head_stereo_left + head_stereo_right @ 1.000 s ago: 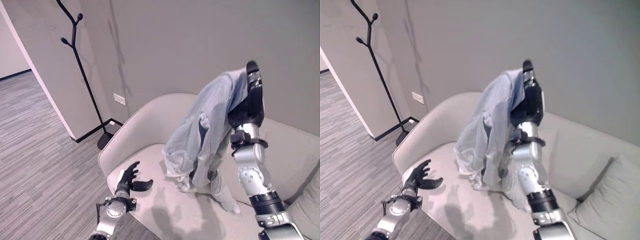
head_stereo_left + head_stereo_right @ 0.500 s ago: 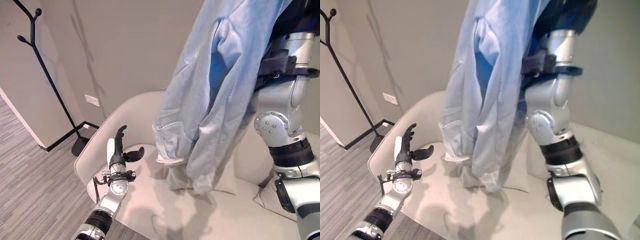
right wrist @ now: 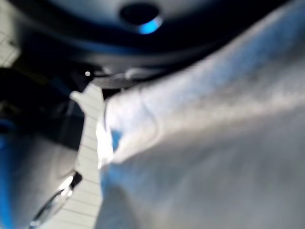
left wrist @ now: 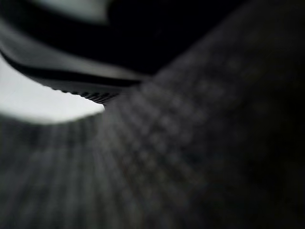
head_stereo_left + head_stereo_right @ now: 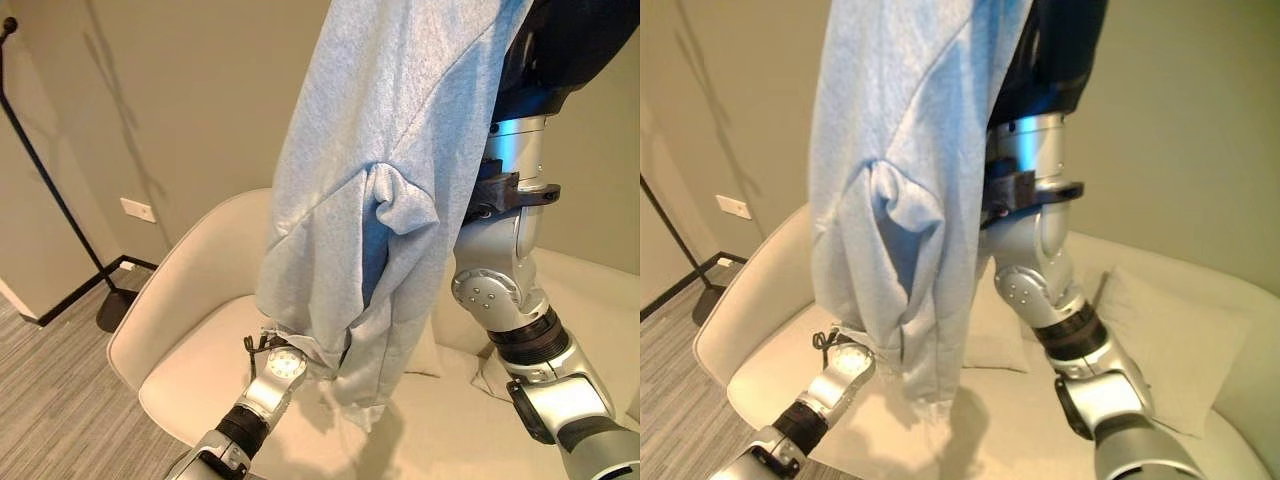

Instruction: Hang the clothes on the sofa on the clothes rack.

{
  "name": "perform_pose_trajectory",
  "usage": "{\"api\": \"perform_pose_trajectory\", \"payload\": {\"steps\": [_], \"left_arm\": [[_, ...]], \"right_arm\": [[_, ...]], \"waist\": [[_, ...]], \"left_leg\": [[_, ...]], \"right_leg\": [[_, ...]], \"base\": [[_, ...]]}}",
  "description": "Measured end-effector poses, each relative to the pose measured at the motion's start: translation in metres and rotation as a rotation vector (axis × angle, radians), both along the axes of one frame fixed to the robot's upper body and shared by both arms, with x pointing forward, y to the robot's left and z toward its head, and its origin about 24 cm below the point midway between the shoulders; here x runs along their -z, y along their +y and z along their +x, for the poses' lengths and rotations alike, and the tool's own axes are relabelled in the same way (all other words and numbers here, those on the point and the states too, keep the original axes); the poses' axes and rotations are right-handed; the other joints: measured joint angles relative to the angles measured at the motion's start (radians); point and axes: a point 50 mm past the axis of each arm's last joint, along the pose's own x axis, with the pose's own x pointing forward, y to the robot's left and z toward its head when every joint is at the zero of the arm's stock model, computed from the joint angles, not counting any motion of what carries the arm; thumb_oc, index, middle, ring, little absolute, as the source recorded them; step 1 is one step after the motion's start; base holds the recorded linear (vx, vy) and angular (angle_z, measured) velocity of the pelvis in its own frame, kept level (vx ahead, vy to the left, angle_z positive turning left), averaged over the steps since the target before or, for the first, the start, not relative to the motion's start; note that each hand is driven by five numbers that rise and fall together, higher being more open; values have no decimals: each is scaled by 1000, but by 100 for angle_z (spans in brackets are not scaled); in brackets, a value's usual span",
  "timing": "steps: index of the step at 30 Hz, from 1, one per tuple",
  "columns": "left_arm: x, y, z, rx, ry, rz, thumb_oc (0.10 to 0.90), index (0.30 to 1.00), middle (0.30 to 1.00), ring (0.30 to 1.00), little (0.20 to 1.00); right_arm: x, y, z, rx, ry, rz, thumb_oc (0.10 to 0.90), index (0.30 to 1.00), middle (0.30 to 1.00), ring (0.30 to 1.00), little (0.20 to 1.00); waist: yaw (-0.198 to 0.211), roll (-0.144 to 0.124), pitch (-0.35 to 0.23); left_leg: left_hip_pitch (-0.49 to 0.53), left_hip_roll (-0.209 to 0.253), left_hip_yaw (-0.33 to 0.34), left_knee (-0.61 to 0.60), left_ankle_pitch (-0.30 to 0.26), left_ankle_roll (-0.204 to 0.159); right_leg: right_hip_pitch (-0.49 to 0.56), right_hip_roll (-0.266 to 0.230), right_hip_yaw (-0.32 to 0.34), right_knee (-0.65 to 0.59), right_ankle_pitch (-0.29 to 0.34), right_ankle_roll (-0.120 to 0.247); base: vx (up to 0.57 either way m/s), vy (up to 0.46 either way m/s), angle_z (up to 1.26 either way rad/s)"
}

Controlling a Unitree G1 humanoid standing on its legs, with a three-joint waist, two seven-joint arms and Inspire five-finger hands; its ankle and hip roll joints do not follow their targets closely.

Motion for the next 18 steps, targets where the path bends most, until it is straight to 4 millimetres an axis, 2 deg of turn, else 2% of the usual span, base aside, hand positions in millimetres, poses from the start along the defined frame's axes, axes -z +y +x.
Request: {"api": "perform_pose_trajectory", "payload": {"steps": [2, 3, 4, 7, 12, 14, 16, 18], "left_arm": [[-4, -13, -4, 95, 15, -99, 800, 900, 900, 900, 900], [-2, -18, -6, 132, 32, -126, 502, 453, 453, 453, 453], [-1, -24, -9, 175, 47, -141, 400, 300, 300, 300, 300], [5, -38, -17, 304, 87, -182, 400, 300, 300, 300, 300], [12, -30, -20, 293, 146, -284, 400, 300, 300, 300, 300], [15, -20, -20, 249, 170, -329, 400, 300, 300, 300, 300], [19, 7, -21, 154, 177, -370, 400, 300, 300, 300, 300], [22, 24, -22, 93, 175, -386, 400, 300, 300, 300, 300]], "right_arm": [[1, 0, 1, 0, 5, -1, 400, 300, 300, 300, 300], [1, 1, 0, -4, 6, 3, 400, 300, 300, 300, 300], [1, 1, 0, -5, 7, 4, 400, 300, 300, 300, 300], [2, 2, 1, -5, 18, -4, 400, 300, 300, 300, 300], [6, 0, 4, 5, 44, -4, 400, 300, 300, 300, 300], [11, -4, 6, 17, 65, 4, 400, 300, 300, 300, 300], [28, -19, 10, 65, 134, 36, 400, 300, 300, 300, 300], [43, -29, 13, 96, 190, 44, 400, 300, 300, 300, 300]], "waist": [[2, 4, 0], [2, 8, -1], [3, 11, -2], [3, 23, -1], [2, 41, -8], [5, 43, -9], [18, 49, -10], [30, 55, -10]], "left_leg": [[-1, 0, 4, 0, 0, 0], [-1, 0, 5, 0, 0, 0], [-1, -1, 6, 0, 0, 0], [-2, -1, 6, 0, 0, 0], [-2, 1, 6, 0, 0, 0], [-2, 3, 5, 0, 0, 0], [-3, 4, -2, -1, 0, 0], [-5, 3, -12, -1, 0, 0]], "right_leg": [[-4, 1, 8, 0, 0, 0], [-4, 1, 13, 0, 0, 0], [-5, 1, 14, 0, 0, 0], [-6, 1, 14, 0, 0, 0], [-6, 2, 15, 0, 0, 0], [-6, 4, 14, 0, -1, 0], [-2, 3, 6, 0, -5, 3], [1, 0, -4, 0, -8, 6]], "base": [[-19, -25, -10], [0, 0, 0], [0, 0, 0], [0, 0, 0], [-2, -6, 0], [-7, -38, 1], [-14, -53, 8], [-13, -30, 13]]}}
